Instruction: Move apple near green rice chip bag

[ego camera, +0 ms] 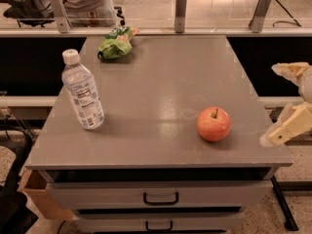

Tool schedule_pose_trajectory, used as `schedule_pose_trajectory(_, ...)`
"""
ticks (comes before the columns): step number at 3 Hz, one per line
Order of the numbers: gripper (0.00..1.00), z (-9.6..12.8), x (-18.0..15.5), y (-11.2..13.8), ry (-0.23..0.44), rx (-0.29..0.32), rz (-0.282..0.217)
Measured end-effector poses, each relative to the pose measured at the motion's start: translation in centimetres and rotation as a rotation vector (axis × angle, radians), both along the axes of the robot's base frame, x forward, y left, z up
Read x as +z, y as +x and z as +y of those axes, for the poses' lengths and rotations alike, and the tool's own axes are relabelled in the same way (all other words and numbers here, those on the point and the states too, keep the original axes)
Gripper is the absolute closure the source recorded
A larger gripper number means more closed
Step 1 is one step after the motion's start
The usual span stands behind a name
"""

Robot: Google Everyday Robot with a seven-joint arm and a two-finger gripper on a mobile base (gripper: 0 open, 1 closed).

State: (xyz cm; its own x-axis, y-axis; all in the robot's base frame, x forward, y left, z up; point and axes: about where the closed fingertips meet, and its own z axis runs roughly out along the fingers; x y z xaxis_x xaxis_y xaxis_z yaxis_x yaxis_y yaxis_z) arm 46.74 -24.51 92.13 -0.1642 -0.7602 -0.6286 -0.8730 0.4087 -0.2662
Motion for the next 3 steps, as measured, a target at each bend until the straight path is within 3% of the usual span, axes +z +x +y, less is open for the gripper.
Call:
schedule_pose_trajectory(1, 0.0, 0.9, -1.2, 0.8, 0.202, 0.026, -0.044)
schedule_pose_trajectory(2, 0.0, 2.3, -1.6, 1.1, 0.322, 0.066, -0.051)
schedule_pose_trajectory(3, 0.0, 3.5, -2.2, 0.8, 0.365, 0.1, -0.028)
